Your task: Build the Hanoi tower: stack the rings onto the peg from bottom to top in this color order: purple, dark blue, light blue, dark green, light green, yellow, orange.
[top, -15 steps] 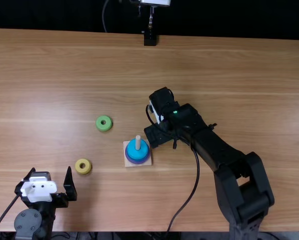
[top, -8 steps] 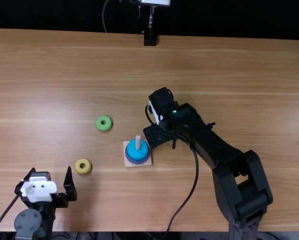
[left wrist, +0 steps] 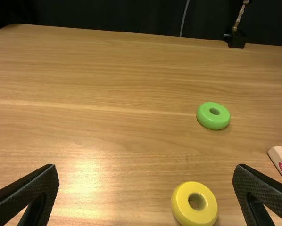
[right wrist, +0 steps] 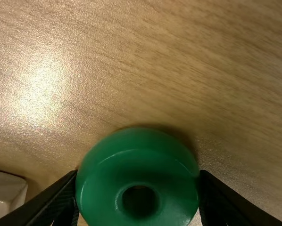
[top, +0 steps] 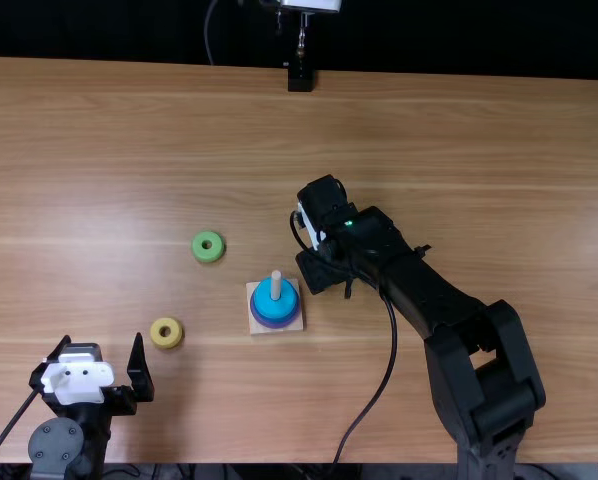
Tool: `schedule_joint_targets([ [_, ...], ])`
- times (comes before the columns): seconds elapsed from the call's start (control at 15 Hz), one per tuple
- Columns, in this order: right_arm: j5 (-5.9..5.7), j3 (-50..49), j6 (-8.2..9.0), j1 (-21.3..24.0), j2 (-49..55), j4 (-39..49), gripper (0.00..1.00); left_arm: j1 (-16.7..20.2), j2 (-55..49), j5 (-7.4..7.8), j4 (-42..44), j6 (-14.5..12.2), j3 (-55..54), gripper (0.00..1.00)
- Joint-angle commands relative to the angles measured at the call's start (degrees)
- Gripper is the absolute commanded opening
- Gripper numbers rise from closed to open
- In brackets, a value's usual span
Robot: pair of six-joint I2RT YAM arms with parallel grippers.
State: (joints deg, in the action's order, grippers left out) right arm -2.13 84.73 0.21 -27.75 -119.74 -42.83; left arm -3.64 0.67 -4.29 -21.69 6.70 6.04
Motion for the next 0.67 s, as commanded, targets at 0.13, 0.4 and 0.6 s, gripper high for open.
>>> schedule_joint_targets([
  [0.13,-0.08,5.54,-0.31,-0.11,2.67,-4.27,0.0,0.12,-0.67,-0.35,-4.78,-0.27,-6.04,1.0],
  [0.4,0.02,12.65,-0.63,-0.38,7.24,-17.67,0.0,0.12,-0.67,-0.35,-4.78,-0.27,-6.04,1.0],
  [0.6,0.02,18.02,-0.63,-0.55,10.5,-26.1,0.0,0.12,-0.67,-0.35,-4.78,-0.27,-6.04,1.0],
])
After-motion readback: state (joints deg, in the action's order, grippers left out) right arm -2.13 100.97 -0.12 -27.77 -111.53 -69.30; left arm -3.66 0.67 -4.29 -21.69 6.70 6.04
